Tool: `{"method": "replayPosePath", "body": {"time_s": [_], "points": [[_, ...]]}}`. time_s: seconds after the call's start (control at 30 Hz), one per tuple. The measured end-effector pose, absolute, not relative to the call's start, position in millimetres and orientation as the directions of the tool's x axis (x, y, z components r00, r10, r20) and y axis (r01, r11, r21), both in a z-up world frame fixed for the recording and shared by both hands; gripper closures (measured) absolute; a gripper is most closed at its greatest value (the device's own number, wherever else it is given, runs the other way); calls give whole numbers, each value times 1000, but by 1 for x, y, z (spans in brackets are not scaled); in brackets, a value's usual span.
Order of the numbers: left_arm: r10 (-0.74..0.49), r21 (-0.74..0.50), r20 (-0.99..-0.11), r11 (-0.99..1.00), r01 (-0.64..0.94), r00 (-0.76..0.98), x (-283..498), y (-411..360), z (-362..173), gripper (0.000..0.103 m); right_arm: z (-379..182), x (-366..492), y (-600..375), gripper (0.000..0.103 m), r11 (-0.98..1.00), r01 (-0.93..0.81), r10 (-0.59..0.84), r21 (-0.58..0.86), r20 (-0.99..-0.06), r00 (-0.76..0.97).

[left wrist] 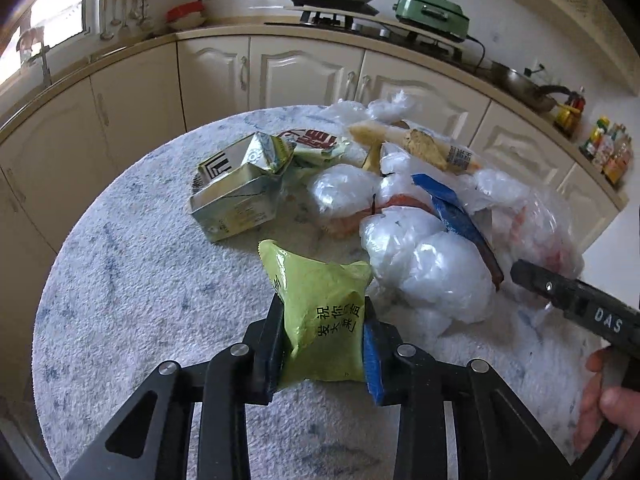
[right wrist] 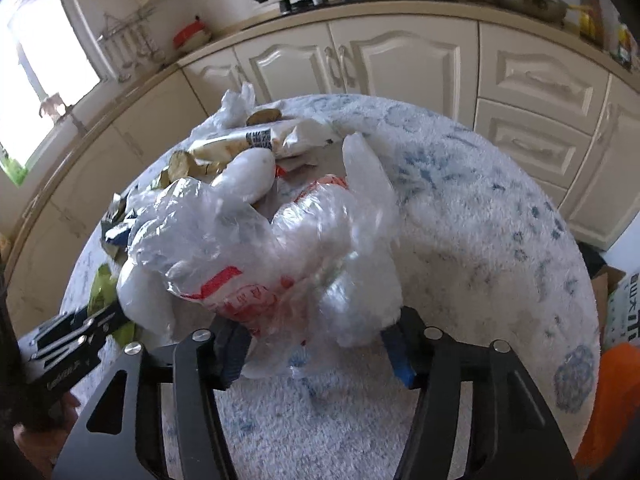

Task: Collect trash
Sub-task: 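Grasp the green snack bag with the left tool while the right tool grasps a clear plastic bag, then carry both held items to the blue bin and open both tools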

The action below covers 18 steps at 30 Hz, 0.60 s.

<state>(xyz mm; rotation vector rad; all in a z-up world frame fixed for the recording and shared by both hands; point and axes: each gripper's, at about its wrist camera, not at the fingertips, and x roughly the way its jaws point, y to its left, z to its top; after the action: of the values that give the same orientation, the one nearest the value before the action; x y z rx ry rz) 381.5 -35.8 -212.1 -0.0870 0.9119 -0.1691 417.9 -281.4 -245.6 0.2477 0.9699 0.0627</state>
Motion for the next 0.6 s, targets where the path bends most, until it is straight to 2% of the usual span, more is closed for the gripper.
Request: {"method": "replayPosePath", "body": {"time_s": [0.07,0.13,0.23,0.6], "points": [[-185,-153,-777,983,105,602,380,-35,-209,74,-245,421,-281,45,968,61,168,245,-804,570],[-182,-152,-776,983,101,604,379,-34,-207,74,-244,422,-280,58,963,37,196,268,-787,584],[-185,-159,-764,982,98,619,372,-28,-201,77,-240,417,-277,69,964,11,205,266,-765,610],[-210,-151,-685,978,147,698,305,-29,-158,77,-212,360,-284,69,959,-42,234,282,-695,680]]}}
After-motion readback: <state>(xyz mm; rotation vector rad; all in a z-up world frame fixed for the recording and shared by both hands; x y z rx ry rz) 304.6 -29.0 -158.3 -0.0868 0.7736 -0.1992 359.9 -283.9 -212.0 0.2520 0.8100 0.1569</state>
